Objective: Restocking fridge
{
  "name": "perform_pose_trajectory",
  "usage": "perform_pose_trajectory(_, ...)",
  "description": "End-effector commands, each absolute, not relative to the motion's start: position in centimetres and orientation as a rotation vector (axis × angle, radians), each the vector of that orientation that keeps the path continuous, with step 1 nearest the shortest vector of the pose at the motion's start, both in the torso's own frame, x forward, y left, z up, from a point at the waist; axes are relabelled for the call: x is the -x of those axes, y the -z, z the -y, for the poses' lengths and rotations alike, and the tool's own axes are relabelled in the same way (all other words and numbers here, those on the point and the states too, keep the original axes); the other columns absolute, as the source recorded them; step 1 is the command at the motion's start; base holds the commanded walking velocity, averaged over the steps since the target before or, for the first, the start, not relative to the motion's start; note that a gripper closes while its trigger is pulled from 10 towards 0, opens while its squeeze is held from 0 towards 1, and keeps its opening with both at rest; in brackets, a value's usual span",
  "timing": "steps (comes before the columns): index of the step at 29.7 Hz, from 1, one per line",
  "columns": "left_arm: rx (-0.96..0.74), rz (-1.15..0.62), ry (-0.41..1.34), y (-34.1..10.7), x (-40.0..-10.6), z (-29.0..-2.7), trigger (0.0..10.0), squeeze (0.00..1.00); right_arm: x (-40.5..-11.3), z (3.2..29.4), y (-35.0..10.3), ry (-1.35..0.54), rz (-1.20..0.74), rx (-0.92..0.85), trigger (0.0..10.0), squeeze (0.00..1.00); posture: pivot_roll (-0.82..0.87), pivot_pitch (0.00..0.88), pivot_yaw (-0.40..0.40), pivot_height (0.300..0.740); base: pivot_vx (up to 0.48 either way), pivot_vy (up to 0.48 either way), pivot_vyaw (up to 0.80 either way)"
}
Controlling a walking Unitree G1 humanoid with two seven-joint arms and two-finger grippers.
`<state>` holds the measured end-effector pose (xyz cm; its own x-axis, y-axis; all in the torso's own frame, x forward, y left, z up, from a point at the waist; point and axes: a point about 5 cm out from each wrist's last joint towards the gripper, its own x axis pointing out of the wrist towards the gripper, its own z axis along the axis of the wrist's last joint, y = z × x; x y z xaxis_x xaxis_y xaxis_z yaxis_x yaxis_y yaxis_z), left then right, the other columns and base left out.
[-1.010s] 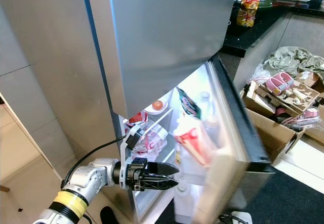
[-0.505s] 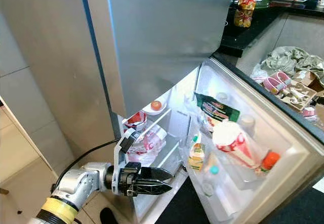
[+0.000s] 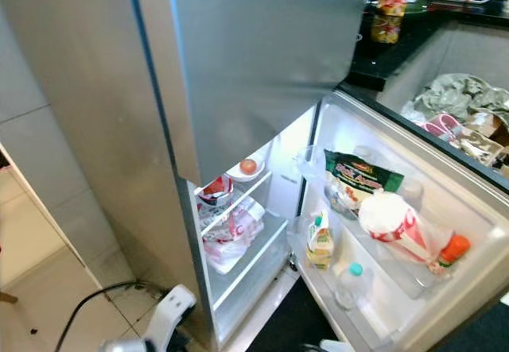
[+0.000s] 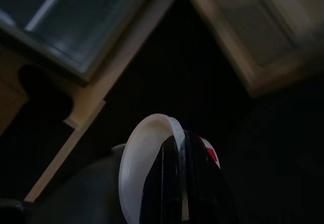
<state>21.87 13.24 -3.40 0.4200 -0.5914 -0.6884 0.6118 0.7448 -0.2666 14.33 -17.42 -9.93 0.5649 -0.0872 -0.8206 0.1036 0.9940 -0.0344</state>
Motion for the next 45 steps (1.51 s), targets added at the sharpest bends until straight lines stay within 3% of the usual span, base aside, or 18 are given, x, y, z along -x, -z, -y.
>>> perform_pose_trajectory(1,-0.037,-0.795,0.592,3.6,-22.2,-14.7,10.0,0.00,-14.5,16.9,9.9,0.107,-0.955,0.002,10.0,0.00,-0.08,0.013,-0.026,0.740,0.000,0.000,0.00)
perform_pose_trajectory(4,-0.030,-0.778,0.381,4.6,-21.6,-17.0,10.0,0.00,-15.2,16.6,9.6,0.134,-0.925,0.021,10.0,0.00,-0.07,0.015,-0.028,0.740,0.000,0.000,0.00)
perform_pose_trajectory(5,-0.030,-0.778,0.381,4.6,-21.6,-17.0,10.0,0.00,-15.2,16.6,9.6,0.134,-0.925,0.021,10.0,0.00,-0.07,0.015,-0.028,0.740,0.000,0.000,0.00)
perform_pose_trajectory(8,0.049,-0.792,0.126,5.6,-20.6,-19.7,10.0,0.00,-15.7,16.2,9.3,0.188,-0.894,0.003,10.0,0.00,-0.08,0.016,-0.019,0.740,0.000,0.000,0.00)
perform_pose_trajectory(11,0.082,-0.772,0.035,5.6,-20.4,-20.4,10.0,0.00,-15.8,15.9,9.3,0.208,-0.879,-0.021,10.0,0.00,-0.08,0.015,-0.017,0.740,0.000,0.000,0.00)
perform_pose_trajectory(14,0.109,-0.740,0.065,5.3,-21.0,-19.9,10.0,0.00,-15.6,15.4,9.3,0.219,-0.873,-0.033,10.0,0.00,-0.08,0.009,-0.013,0.740,0.000,0.000,0.00)
perform_pose_trajectory(21,0.035,-0.763,0.166,5.8,-21.0,-18.6,10.0,0.00,-16.7,17.2,8.9,0.255,-0.860,-0.080,10.0,0.00,-0.08,0.000,0.003,0.740,0.000,0.000,0.00)
perform_pose_trajectory(35,0.012,-0.745,0.388,6.0,-20.5,-16.9,10.0,0.00,-16.8,17.6,8.9,0.263,-0.868,-0.087,10.0,0.00,-0.08,0.000,-0.001,0.740,0.000,0.000,-0.80)
perform_pose_trajectory(45,0.032,-0.714,0.410,5.7,-21.0,-16.5,10.0,0.00,-16.8,17.7,8.9,0.262,-0.875,-0.088,10.0,0.00,-0.08,0.000,0.000,0.740,0.000,0.000,-0.80)
